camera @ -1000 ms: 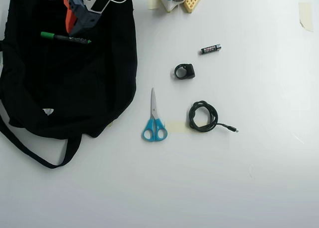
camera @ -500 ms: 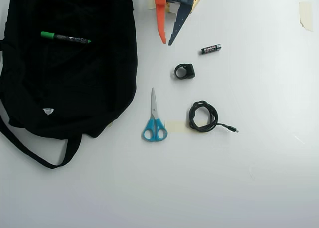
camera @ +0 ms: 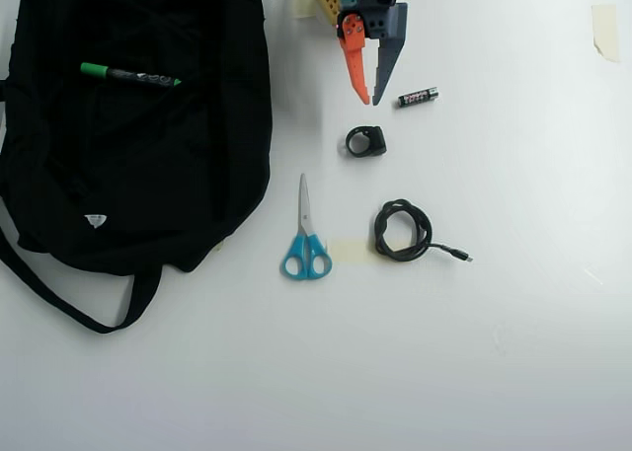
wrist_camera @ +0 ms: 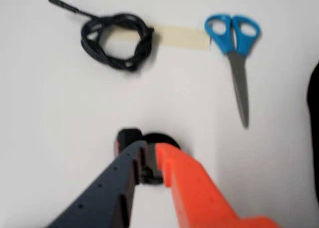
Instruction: Put the green marker into the black bag
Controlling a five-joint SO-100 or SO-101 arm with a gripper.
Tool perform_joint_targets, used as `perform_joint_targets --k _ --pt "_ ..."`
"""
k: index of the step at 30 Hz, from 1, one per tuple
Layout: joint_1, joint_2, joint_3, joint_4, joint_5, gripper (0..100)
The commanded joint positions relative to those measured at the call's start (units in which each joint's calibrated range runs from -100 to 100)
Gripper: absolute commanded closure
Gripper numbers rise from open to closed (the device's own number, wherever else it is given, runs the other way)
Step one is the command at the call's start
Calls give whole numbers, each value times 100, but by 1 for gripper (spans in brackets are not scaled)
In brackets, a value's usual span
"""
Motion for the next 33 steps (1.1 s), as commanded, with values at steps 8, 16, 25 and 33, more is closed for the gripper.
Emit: perform_joint_targets --k 8,16,25,33 --pt "-3 -133 565 415 28 98" --pt "19 -125 1203 614 28 98" --pt "-26 -125 1203 2302 28 98" --pt "-26 -125 1203 2293 28 98"
